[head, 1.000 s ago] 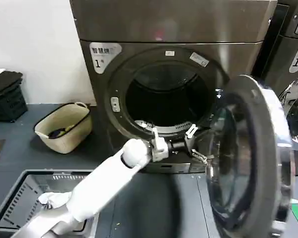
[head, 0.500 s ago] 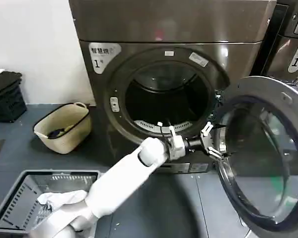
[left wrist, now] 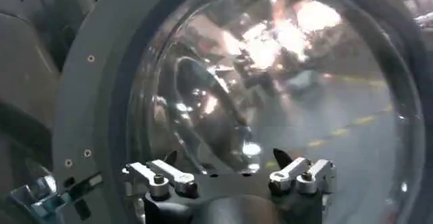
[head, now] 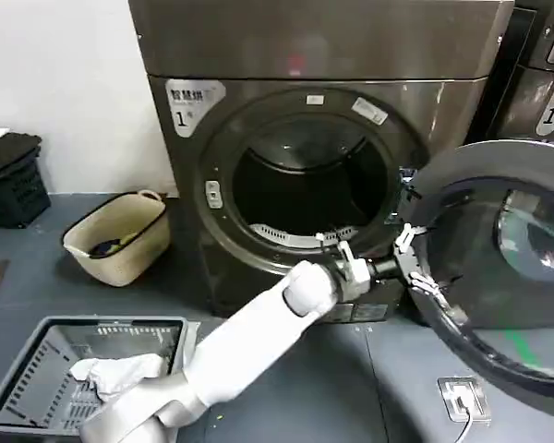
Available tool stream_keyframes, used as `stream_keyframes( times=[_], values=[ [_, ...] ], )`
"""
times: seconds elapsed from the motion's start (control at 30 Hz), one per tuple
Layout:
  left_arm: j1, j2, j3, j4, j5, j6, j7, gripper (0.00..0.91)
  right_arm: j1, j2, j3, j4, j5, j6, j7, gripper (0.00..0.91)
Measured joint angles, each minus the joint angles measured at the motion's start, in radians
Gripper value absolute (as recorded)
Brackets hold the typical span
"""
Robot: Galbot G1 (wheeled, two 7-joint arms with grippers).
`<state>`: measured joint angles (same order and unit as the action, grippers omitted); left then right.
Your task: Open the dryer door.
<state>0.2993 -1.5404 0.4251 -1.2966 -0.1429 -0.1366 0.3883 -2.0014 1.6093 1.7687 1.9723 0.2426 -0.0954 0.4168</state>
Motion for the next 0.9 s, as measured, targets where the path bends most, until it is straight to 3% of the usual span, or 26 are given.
stream_keyframes(
  times=[0.37,0.9],
  values=[
    [-0.026,-0.067,0.037,0.055,0.046,0.008,-0.088,0.907,0.006,0.0,0.048,-0.067,-0.066,-0.053,0.064,0.907],
    [-0.043,-0.068,0.031,0.13,0.065,-0.014,-0.091,0.907,-0.018,0.0,0.067,-0.169,-0.083,-0.023,0.069,0.907]
  ],
)
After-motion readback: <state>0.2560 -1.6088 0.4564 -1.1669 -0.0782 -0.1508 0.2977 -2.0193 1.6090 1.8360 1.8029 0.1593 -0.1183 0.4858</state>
